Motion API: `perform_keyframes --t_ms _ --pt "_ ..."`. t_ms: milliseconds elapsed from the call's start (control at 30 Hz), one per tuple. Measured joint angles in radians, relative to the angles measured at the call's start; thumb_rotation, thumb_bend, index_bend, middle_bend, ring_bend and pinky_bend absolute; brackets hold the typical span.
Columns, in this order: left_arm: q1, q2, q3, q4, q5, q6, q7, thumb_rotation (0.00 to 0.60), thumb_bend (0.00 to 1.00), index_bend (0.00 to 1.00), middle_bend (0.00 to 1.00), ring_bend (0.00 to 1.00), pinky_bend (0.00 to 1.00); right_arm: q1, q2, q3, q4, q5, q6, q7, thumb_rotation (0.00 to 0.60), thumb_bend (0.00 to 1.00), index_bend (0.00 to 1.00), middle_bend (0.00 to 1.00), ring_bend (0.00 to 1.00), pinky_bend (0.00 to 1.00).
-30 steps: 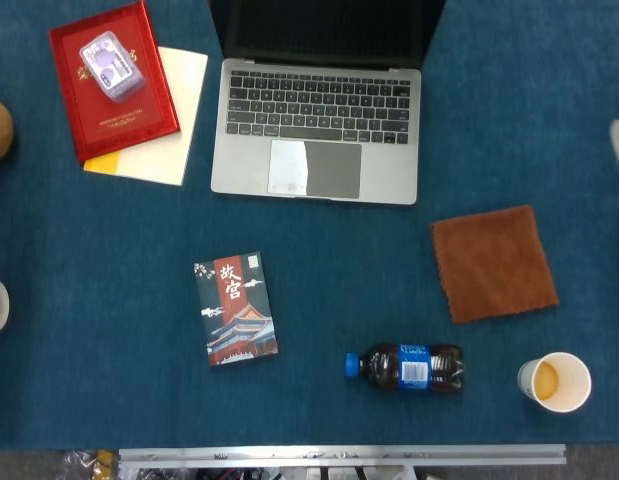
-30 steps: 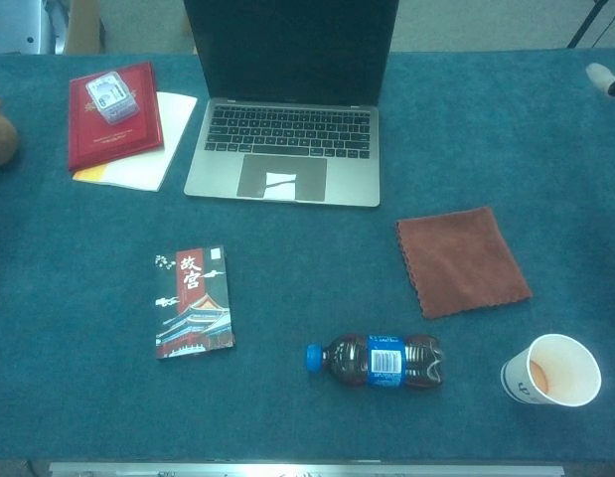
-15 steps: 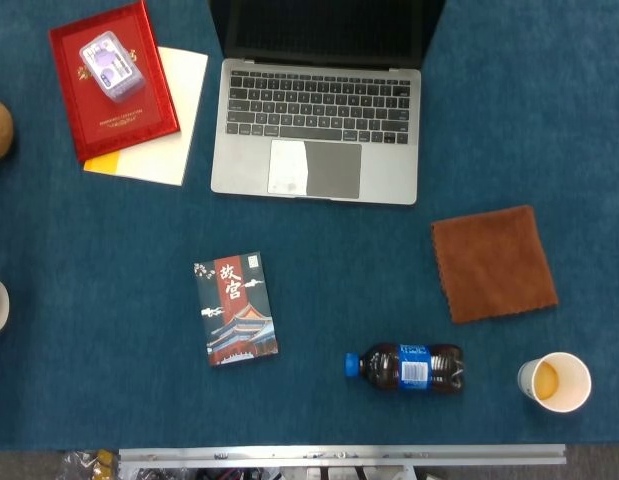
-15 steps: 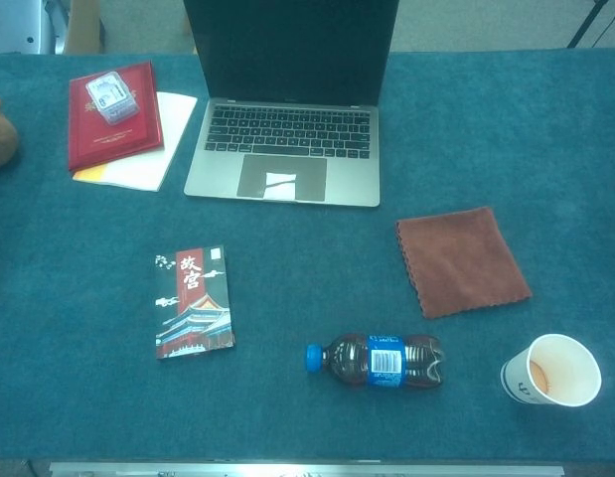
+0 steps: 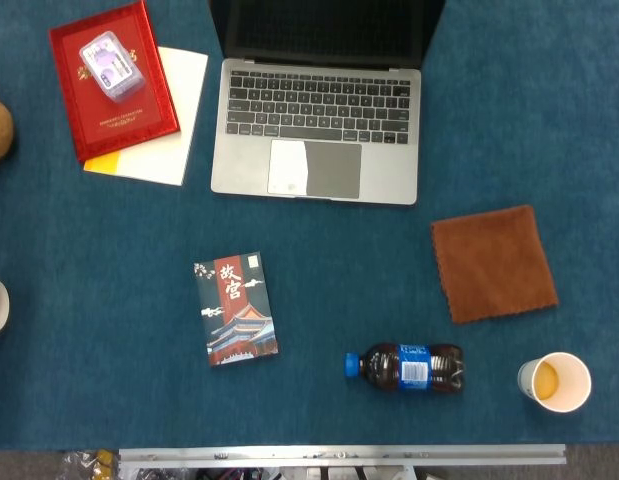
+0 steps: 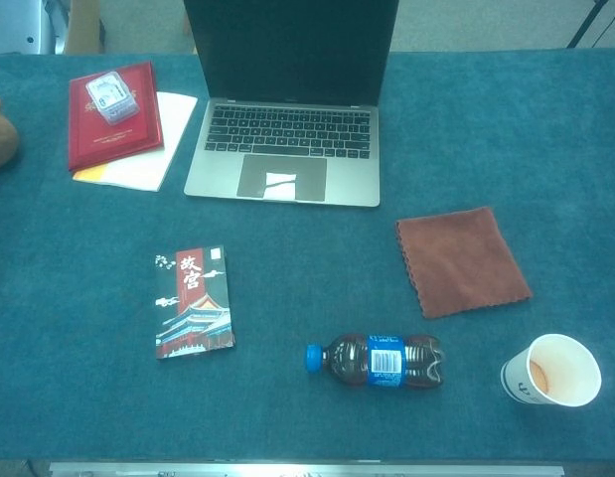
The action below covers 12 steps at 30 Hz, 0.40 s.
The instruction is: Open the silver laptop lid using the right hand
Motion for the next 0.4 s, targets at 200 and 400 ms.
perform_keyframes --t_ms 200,400 --pt "0.014 0.006 0.0 0.004 0.021 0.004 -0.02 0.6 0.41 0.08 0.07 0.02 0.05 -0.024 -0.004 0.006 0.021 -0.005 -0.02 0.022 0.6 0.3 0.0 0.12 0.0 0.0" --pt "0.022 0.009 -0.011 -0.004 0.021 0.002 -0.011 0.6 0.41 0.08 0.07 0.02 0.05 -0.036 -0.006 0.023 0.032 -0.01 -0.033 0.037 0.6 0.3 0.0 0.12 0.0 0.0"
